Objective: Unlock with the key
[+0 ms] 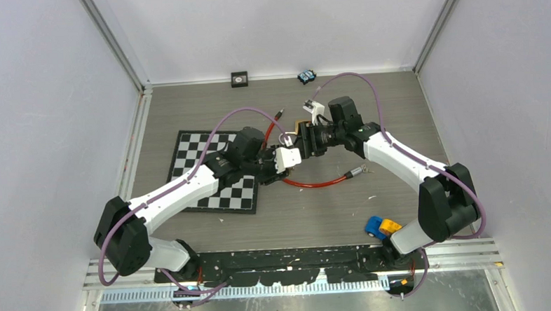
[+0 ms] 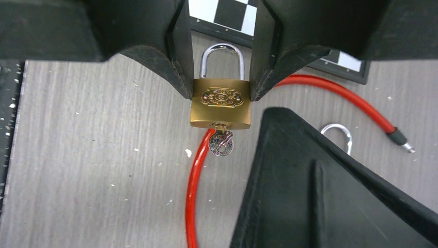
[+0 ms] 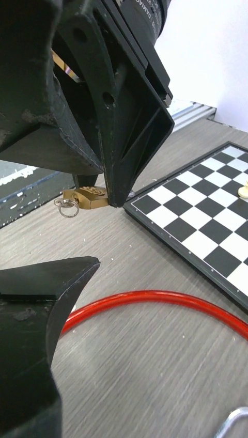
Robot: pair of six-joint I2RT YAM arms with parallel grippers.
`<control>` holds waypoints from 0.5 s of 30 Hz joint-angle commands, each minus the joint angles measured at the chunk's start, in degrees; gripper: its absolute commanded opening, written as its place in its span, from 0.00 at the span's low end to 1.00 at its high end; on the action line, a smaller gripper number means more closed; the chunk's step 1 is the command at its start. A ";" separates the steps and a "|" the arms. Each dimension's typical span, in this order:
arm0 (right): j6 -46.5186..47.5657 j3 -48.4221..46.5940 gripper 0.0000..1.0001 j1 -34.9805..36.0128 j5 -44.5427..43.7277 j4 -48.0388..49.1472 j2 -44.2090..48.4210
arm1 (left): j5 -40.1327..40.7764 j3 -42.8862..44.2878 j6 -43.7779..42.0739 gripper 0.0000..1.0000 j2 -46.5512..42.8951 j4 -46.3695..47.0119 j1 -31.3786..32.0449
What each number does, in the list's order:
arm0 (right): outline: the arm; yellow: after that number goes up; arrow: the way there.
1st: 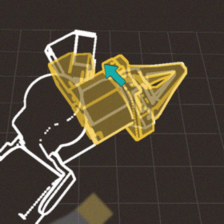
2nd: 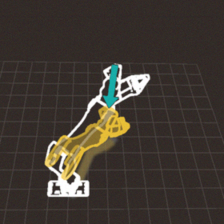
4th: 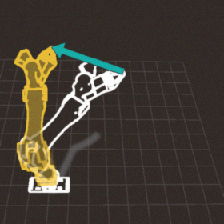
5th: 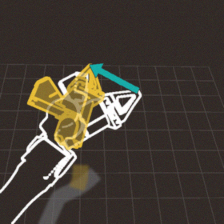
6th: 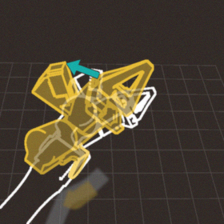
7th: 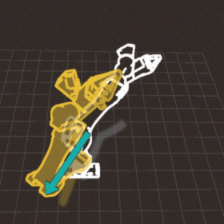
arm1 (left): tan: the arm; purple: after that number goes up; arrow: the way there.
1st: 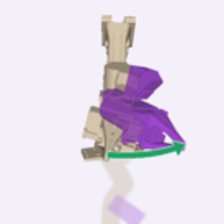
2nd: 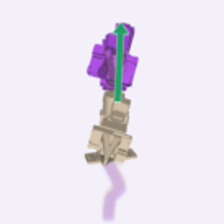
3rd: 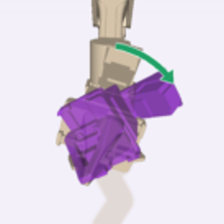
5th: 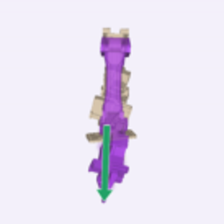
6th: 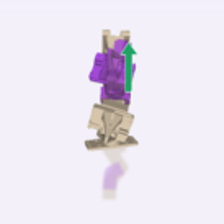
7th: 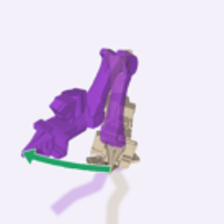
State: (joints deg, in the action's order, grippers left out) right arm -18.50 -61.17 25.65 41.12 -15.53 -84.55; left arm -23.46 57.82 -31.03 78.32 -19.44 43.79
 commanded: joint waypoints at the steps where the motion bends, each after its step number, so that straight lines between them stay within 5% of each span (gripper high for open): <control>1: -4.05 -0.13 0.64 -0.07 7.12 5.91 -0.70 | 7.06 2.30 -1.19 0.00 -1.53 5.74 1.48; 15: -7.07 3.44 0.58 -0.07 12.22 12.70 -4.09 | 9.42 1.92 0.38 0.00 -1.63 7.40 1.87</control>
State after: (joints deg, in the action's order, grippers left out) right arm -24.27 -58.11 25.65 50.74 -6.72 -87.42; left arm -14.50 57.84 -31.73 78.35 -16.14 45.39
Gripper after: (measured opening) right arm 0.595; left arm 0.406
